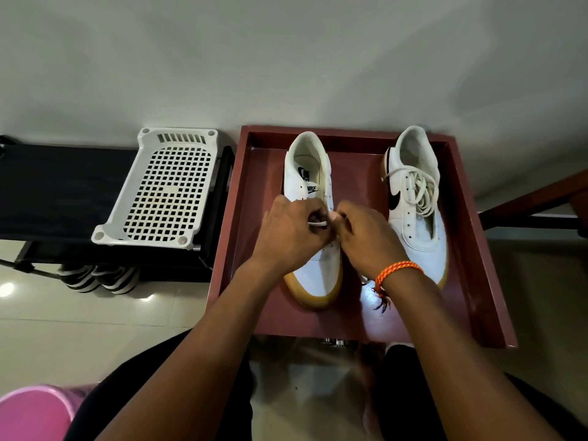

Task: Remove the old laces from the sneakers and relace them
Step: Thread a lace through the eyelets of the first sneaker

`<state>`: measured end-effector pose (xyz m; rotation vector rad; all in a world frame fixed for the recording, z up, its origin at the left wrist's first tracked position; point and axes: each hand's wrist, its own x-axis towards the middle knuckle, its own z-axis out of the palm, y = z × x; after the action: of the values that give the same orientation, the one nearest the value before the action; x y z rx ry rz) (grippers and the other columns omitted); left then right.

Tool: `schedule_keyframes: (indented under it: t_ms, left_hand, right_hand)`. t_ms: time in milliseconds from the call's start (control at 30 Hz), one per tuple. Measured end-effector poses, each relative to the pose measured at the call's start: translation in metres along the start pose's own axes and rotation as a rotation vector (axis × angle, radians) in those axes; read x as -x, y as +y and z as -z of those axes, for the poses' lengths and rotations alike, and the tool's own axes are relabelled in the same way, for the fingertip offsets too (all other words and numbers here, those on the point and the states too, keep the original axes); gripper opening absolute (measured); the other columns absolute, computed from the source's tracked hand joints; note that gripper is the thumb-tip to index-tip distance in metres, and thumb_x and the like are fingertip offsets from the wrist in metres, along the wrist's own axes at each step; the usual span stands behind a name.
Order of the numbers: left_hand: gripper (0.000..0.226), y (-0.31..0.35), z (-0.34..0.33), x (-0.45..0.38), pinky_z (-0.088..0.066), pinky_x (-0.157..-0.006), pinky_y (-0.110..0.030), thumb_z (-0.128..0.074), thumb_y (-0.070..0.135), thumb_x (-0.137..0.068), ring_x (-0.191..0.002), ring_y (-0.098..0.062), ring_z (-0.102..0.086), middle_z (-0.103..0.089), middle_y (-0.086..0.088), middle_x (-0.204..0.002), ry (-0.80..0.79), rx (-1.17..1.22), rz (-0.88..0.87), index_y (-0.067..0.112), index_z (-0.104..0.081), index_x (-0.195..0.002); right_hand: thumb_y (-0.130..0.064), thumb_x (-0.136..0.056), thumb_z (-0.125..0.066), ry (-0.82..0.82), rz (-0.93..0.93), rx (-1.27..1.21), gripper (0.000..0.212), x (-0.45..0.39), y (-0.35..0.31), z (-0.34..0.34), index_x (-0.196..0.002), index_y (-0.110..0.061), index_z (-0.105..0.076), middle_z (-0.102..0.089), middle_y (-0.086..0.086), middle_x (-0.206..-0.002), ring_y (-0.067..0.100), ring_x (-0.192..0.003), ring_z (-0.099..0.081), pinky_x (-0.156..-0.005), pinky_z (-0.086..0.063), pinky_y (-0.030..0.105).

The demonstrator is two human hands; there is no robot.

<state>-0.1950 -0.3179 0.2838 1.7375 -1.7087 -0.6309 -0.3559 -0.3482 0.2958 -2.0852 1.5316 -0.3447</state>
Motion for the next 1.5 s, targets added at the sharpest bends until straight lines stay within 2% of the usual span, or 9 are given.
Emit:
schedule_keyframes:
  t_ms: [167, 267, 433, 567, 700, 933, 1100, 1267, 1500]
  left_hand:
    - [0.024, -0.001, 0.004, 0.001, -0.058, -0.07, -0.042, -0.079, 0.049, -0.082, -0.077, -0.016, -0.066, -0.069, 0.01, -0.078, -0.029, -0.04, 0.023, 0.03, -0.063, -0.082]
    - [0.027, 0.002, 0.006, 0.002, -0.057, -0.073, -0.041, -0.084, 0.045, -0.082, -0.085, -0.018, -0.065, -0.069, 0.012, -0.083, -0.06, -0.072, 0.028, 0.037, -0.058, -0.083]
    - [0.027, 0.0, 0.007, 0.001, -0.057, -0.074, -0.042, -0.083, 0.048, -0.085, -0.088, -0.02, -0.063, -0.067, 0.013, -0.083, -0.068, -0.139, 0.022, 0.037, -0.058, -0.084]
    - [0.046, 0.012, 0.001, 0.005, -0.054, -0.076, -0.045, -0.084, 0.046, -0.082, -0.094, -0.022, -0.059, -0.066, 0.009, -0.099, 0.015, -0.254, -0.052, 0.028, -0.05, -0.107]
    - [0.048, 0.016, 0.003, 0.006, -0.045, -0.075, -0.038, -0.088, 0.047, -0.076, -0.091, -0.018, -0.052, -0.061, 0.01, -0.101, 0.062, -0.335, -0.176, 0.029, -0.053, -0.104]
    - [0.006, 0.019, 0.002, 0.005, -0.045, -0.057, -0.033, -0.074, 0.027, -0.088, -0.063, -0.011, -0.057, -0.055, 0.01, -0.061, -0.037, -0.068, -0.091, 0.031, -0.07, -0.09]
    - [0.009, 0.008, 0.03, -0.008, -0.055, -0.06, -0.033, -0.078, 0.013, -0.093, -0.057, -0.013, -0.065, -0.071, 0.004, -0.066, 0.073, 0.378, 0.047, 0.021, -0.08, -0.093]
    - [0.008, 0.005, 0.04, -0.011, -0.047, -0.053, -0.022, -0.077, 0.007, -0.095, -0.058, -0.013, -0.063, -0.076, -0.015, -0.077, 0.069, 0.678, 0.159, 0.004, -0.083, -0.099]
    - [0.017, 0.007, 0.055, -0.01, -0.04, -0.051, -0.015, -0.076, 0.015, -0.095, -0.052, -0.013, -0.045, -0.062, -0.007, -0.067, 0.127, 0.893, 0.289, 0.002, -0.082, -0.104]
  right_hand:
    - [-0.021, -0.107, -0.058, -0.034, 0.007, -0.449, 0.034, -0.003, 0.001, 0.017, -0.076, -0.008, -0.058, -0.046, -0.006, -0.058, 0.01, -0.056, -0.039, -0.057, -0.034, 0.031]
    - [-0.018, -0.108, -0.057, -0.038, 0.006, -0.808, 0.034, -0.001, -0.005, 0.036, -0.077, -0.005, -0.055, -0.047, 0.011, -0.069, 0.021, -0.063, -0.041, -0.054, -0.036, 0.026]
    - [-0.017, -0.104, -0.062, 0.016, -0.049, -1.313, 0.03, 0.0, -0.012, 0.046, -0.074, -0.019, -0.055, -0.045, -0.006, -0.07, 0.006, -0.059, -0.037, -0.067, -0.038, 0.03]
    - [-0.017, -0.102, -0.065, 0.224, -0.095, -0.903, 0.008, -0.008, 0.003, 0.037, -0.094, -0.018, -0.069, -0.058, 0.0, -0.08, 0.015, -0.066, -0.052, -0.065, -0.045, 0.037]
    - [-0.009, -0.097, -0.065, 0.276, -0.184, -0.259, 0.053, -0.007, 0.019, 0.023, -0.147, -0.025, -0.054, -0.064, 0.002, -0.131, 0.017, -0.115, -0.063, -0.098, -0.053, 0.039]
    - [-0.003, -0.095, -0.063, 0.167, 0.053, -0.351, 0.026, -0.006, 0.007, 0.022, -0.105, -0.02, -0.08, -0.076, -0.008, -0.102, 0.005, -0.093, -0.07, -0.089, -0.058, 0.032]
    - [-0.012, -0.091, -0.07, 0.001, 0.09, -0.541, 0.02, -0.005, 0.004, 0.014, -0.1, -0.024, -0.083, -0.079, -0.006, -0.097, 0.019, -0.089, -0.076, -0.086, -0.062, 0.046]
    - [-0.01, -0.093, -0.077, -0.039, 0.161, -0.598, 0.01, -0.003, -0.004, 0.017, -0.098, -0.018, -0.081, -0.065, 0.008, -0.086, 0.014, -0.07, -0.057, -0.071, -0.051, 0.034]
    - [-0.004, -0.087, -0.08, -0.561, 0.051, -0.245, 0.014, 0.004, 0.022, 0.052, -0.085, -0.018, -0.082, -0.061, -0.015, -0.051, -0.002, -0.05, -0.053, -0.061, -0.041, 0.018]
